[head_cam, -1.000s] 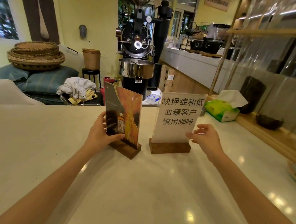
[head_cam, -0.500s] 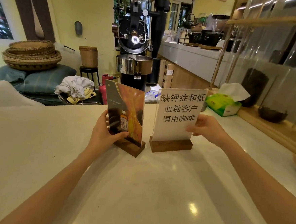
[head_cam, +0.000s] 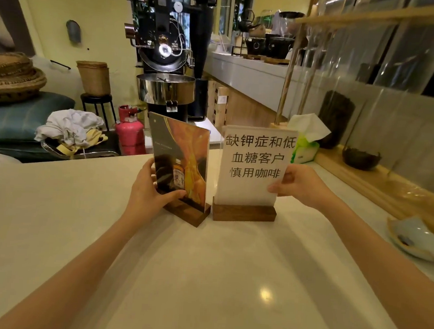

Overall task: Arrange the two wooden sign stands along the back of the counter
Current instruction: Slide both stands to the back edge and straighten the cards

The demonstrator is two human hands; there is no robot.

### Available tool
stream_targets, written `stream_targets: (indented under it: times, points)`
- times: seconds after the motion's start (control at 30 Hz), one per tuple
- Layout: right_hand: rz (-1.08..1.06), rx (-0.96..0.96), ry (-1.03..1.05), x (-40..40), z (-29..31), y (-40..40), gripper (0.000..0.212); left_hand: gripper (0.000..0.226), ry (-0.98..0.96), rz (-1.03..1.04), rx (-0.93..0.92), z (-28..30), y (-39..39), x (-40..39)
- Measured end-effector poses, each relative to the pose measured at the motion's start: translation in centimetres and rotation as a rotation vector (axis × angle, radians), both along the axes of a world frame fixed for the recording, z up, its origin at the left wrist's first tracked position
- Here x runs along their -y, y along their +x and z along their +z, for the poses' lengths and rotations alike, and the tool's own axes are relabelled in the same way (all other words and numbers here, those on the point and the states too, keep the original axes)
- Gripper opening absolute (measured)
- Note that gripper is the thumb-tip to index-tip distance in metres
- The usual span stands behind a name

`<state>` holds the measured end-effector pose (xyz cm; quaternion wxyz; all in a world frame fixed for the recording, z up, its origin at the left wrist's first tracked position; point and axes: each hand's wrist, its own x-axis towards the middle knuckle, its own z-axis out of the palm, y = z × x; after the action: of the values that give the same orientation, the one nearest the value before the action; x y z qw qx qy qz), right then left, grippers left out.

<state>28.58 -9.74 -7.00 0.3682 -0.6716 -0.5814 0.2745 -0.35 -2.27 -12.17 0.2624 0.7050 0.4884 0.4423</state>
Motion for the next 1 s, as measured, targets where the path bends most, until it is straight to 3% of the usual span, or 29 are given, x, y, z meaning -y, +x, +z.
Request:
stream_targets:
  times: [0.57, 1.0]
  points:
    - [-0.311, 0.089, 0.013, 3.8, 0.4, 15.0, 0.039, 0.088, -0.043, -0.181, -0.003, -0.4, 18.2, -4.2]
    - [-0.544, 0.176, 0.069, 6.3, -0.5, 20.3, 0.033, 0.083, -0.035, -0.339, -0.005, 0.2, 28.5, -6.1]
